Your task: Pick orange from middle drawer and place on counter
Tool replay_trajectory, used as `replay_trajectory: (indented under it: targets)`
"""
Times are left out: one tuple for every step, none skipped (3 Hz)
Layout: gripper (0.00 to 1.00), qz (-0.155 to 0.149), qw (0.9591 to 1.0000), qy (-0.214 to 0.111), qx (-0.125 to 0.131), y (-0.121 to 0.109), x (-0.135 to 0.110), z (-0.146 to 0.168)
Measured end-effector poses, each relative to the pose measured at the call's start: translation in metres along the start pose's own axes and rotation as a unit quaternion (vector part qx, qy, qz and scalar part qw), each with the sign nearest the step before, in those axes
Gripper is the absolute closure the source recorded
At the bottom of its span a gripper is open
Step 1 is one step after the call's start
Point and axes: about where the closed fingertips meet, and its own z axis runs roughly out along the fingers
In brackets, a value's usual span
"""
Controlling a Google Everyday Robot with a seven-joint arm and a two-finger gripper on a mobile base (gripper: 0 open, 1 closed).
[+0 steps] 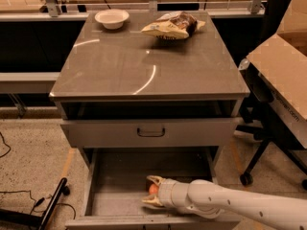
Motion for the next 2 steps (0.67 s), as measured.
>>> replay_trajectory:
  targets:
    - [0.00,0.000,1.0000,-0.001,-0.001,0.001,-0.001,0.001]
    - [0.00,0.010,0.9999,-0.002,0.000,-0.004,0.013,0.000]
